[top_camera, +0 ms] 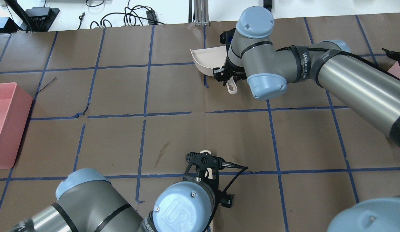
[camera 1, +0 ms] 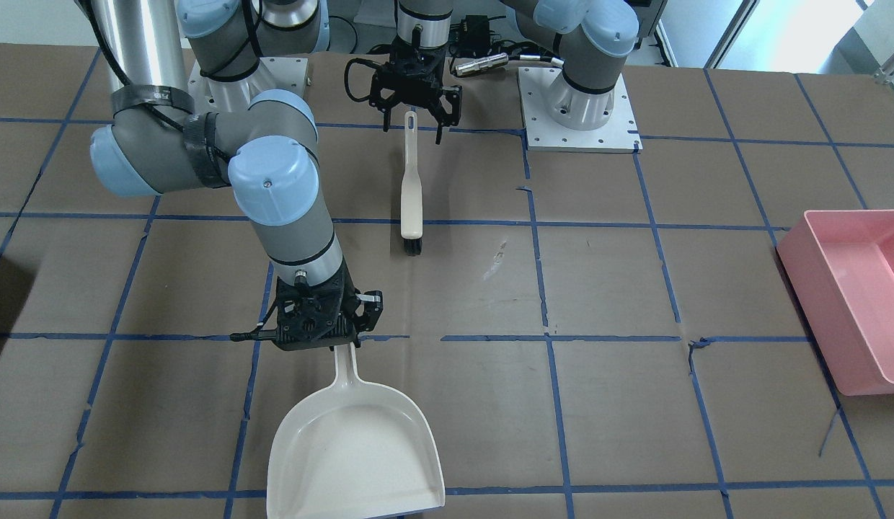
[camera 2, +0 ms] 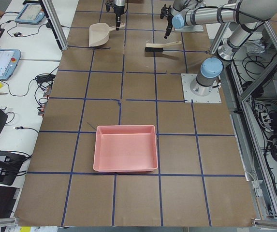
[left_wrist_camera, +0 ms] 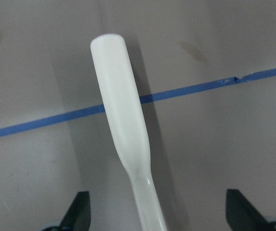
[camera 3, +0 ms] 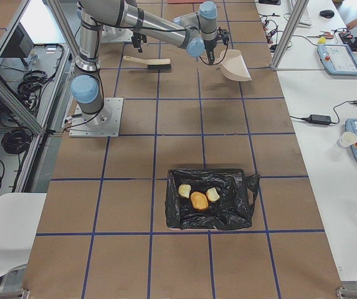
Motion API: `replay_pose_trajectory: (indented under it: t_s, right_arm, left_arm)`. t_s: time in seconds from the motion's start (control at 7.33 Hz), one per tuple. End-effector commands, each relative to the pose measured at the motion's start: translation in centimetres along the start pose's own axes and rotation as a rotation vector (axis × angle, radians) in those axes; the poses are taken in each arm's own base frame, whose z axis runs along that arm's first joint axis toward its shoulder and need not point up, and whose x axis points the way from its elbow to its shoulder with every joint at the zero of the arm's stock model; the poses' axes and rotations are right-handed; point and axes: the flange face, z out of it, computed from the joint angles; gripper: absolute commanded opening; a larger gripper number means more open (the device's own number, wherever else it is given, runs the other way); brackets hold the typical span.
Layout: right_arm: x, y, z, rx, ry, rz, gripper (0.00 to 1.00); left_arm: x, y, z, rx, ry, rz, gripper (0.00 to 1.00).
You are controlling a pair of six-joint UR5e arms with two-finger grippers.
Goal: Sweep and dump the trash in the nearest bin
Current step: 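Bring the empty dustpan back to the table center with the right gripper, then lower the brush onto the table and open the left gripper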
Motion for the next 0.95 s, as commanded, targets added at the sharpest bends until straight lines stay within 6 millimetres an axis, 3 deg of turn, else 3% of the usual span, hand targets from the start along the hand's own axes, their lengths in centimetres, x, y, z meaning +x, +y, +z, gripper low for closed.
replay_pose_trajectory:
  t_s: [0.0, 0.27, 0.41, 0.68, 0.82]
  right_arm:
    - [-1.2, 0.4, 0.0, 0.0, -0.003, 0.055, 0.0]
    - [-2.9, 1.2, 0.0, -0.003, -0.008, 0.075, 0.0]
    - [-4.1, 1.7, 0.2, -0.01, -0.011, 0.054, 0.0]
    - [-7.2, 3.6, 1.5, -0.027, 0.059, -0.021, 0.0]
    - [-7.6, 4.2, 2.3, -0.059, 0.082, -0.033, 0.0]
  left_arm:
    - [-5.8, -2.4, -2.0, -0.03, -0.042, 0.06, 1.0]
    - [-13.0, -7.4, -4.2, -0.075, -0.092, -0.009, 1.0]
    - [-16.5, -9.8, -6.6, -0.099, -0.104, -0.026, 1.0]
    - [-23.9, -14.7, -13.7, -0.123, -0.113, -0.107, 1.0]
    - [-26.6, -16.4, -15.9, -0.128, -0.084, -0.114, 1.0]
